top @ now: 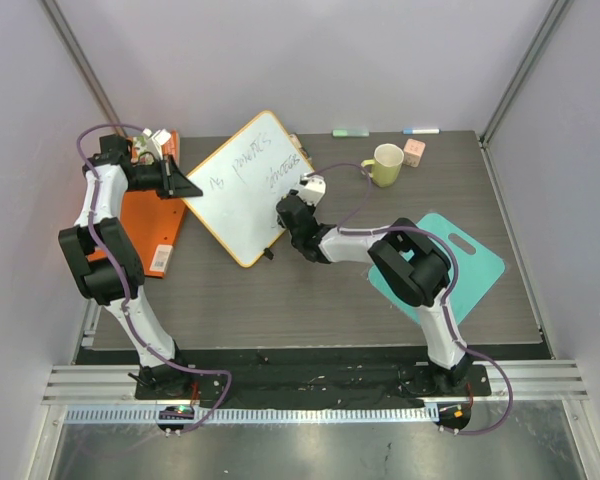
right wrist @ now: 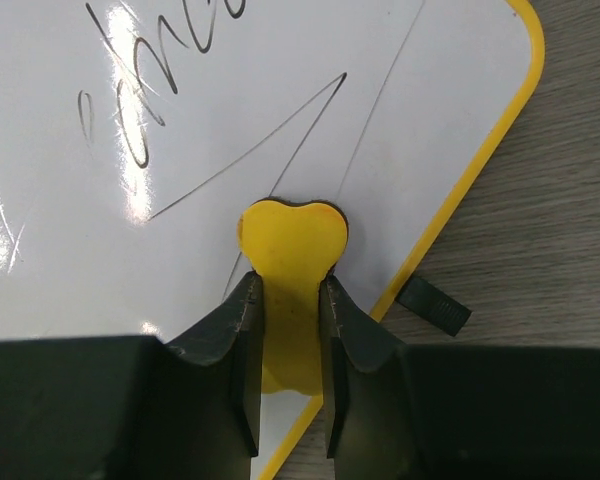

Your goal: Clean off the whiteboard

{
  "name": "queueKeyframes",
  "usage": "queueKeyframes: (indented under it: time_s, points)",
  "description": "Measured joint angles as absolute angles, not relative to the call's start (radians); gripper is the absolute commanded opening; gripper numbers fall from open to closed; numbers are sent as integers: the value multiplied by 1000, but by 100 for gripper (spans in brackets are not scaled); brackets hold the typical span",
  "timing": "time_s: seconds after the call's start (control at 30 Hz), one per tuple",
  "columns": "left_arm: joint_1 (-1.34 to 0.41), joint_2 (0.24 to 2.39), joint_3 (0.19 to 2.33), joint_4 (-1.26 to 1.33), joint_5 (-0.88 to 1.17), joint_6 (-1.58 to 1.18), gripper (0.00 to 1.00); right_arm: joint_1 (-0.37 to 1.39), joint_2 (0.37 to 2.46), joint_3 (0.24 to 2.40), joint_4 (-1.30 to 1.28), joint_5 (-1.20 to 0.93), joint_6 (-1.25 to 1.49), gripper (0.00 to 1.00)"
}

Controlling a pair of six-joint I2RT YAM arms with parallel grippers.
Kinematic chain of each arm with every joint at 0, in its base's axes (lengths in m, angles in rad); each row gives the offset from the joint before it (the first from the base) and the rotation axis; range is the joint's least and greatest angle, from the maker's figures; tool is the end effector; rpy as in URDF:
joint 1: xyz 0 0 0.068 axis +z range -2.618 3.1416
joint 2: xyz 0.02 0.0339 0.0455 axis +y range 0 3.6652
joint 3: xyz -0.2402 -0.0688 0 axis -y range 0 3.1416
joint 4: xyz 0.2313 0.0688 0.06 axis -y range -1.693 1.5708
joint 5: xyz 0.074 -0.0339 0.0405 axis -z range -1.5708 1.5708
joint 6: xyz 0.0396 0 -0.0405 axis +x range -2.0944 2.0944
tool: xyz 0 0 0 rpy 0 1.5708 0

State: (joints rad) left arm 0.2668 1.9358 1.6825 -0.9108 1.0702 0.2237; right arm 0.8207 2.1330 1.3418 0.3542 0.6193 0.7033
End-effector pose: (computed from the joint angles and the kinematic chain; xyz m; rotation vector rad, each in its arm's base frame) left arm 0.3771 0.0671 0.2526 0.2263 2.2532 -1.1801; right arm 0.3233 0.3132 0.1494 0.2754 1.9233 0.3960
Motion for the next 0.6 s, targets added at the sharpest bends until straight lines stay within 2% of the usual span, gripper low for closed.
queueKeyframes:
  time_s: [0.4, 0.6]
  points:
    - [271, 1935, 1683, -921, 1068, 229, 0, 887, 2112, 1253, 575, 456, 687, 1]
    - [270, 1934, 1683, -925, 1069, 234, 0, 939, 2117, 1324, 545, 412, 667, 1]
